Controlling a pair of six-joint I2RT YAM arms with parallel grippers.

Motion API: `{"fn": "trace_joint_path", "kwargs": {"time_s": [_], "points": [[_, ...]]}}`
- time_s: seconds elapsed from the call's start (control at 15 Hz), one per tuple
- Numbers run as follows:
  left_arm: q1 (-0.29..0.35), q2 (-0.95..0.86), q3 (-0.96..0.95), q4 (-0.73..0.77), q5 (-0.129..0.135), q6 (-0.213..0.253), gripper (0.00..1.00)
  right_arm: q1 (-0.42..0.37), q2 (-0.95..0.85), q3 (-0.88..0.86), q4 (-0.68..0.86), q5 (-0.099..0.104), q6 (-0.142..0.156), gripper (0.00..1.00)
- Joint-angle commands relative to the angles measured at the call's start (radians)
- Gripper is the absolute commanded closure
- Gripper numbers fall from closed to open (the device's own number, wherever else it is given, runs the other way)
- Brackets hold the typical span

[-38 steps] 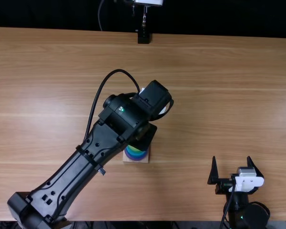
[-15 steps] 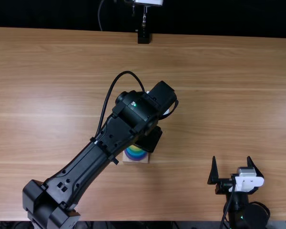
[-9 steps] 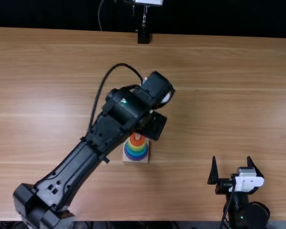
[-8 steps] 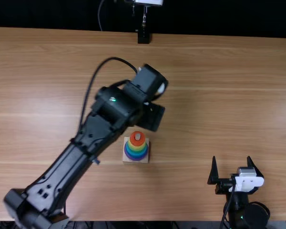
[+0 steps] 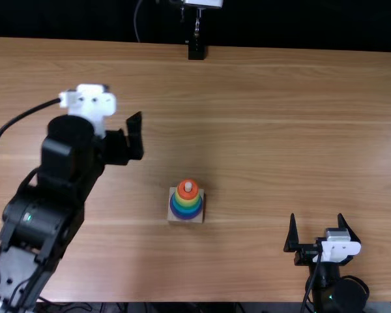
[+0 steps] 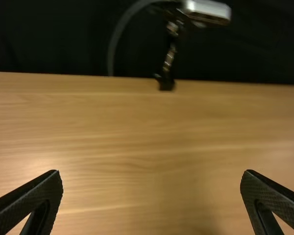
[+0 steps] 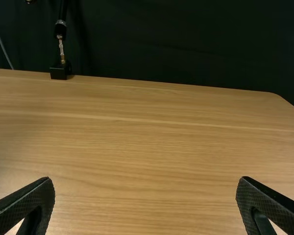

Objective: Build the Hanoi tower: stack the rings onto the peg from bottom to top in this color order: purple, dark blue, light blue, dark green, light green, yellow, orange.

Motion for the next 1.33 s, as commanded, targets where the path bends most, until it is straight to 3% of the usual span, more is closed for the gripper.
{"fn": "trace_joint_path", "kwargs": {"time_s": [0.0, 0.27, 0.53, 0.87, 0.93, 1.0, 1.07, 1.27], "points": [[0.042, -0.135, -0.139, 0.055, -0.005, 0.003, 0.00, -0.010, -0.013, -0.030, -0.006, 0.002, -0.003, 0.00], [0.177, -0.503, -0.555, 0.084, 0.002, 0.003, 0.00, -0.010, -0.013, -0.030, -0.006, 0.002, -0.001, 0.00], [0.194, -0.857, -0.952, 0.084, 0.011, 0.007, 0.00, -0.010, -0.013, -0.030, -0.006, 0.002, -0.003, 0.00], [0.243, -1.127, -1.162, 0.165, 0.021, 0.005, 0.00, -0.010, -0.013, -0.030, -0.006, 0.002, -0.001, 0.00], [0.243, -1.149, -1.179, 0.176, 0.054, 0.007, 0.00, -0.010, -0.013, -0.029, -0.006, 0.002, -0.003, 0.00], [0.243, -1.161, -1.190, 0.178, 0.120, 0.011, 0.00, -0.010, -0.013, -0.029, -0.006, 0.002, -0.003, 0.00], [0.243, -1.166, -1.202, 0.178, 0.153, 0.011, 0.00, -0.010, -0.013, -0.029, -0.006, 0.002, -0.003, 0.00], [0.243, -1.190, -1.216, 0.176, 0.144, 0.011, 0.00, -0.010, -0.013, -0.029, -0.006, 0.002, -0.003, 0.00]]}}
